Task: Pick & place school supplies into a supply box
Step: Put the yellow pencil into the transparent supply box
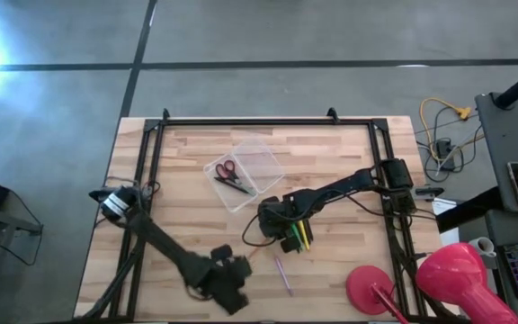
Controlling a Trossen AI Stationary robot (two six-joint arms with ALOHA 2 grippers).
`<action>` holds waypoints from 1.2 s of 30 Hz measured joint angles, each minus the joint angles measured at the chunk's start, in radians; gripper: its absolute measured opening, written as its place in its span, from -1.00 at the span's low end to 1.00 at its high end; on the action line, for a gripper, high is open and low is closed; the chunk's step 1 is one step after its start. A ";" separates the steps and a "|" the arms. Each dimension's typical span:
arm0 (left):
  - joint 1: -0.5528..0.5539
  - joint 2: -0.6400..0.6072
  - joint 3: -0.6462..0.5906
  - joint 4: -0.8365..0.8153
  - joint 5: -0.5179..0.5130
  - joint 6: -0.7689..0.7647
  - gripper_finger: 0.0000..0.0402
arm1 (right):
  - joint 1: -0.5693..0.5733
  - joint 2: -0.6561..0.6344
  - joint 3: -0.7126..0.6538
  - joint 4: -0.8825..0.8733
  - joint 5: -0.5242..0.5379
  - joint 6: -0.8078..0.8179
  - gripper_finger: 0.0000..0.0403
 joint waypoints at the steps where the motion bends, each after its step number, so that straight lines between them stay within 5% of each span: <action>1: -0.018 0.000 0.000 0.007 -0.043 0.093 -1.00 | 0.000 0.000 0.000 0.000 0.000 0.001 -0.48; 5: -0.045 0.000 -0.025 -0.047 -0.115 0.392 -1.00 | 0.000 0.000 0.000 0.004 0.001 0.004 -0.49; 13: -0.006 0.000 -0.098 0.005 -0.082 0.553 -1.00 | 0.000 0.000 0.001 0.007 0.003 0.043 -0.50; 36: 0.012 0.000 -0.162 0.101 -0.082 0.579 -1.00 | 0.000 0.000 0.002 0.008 0.002 0.055 -0.47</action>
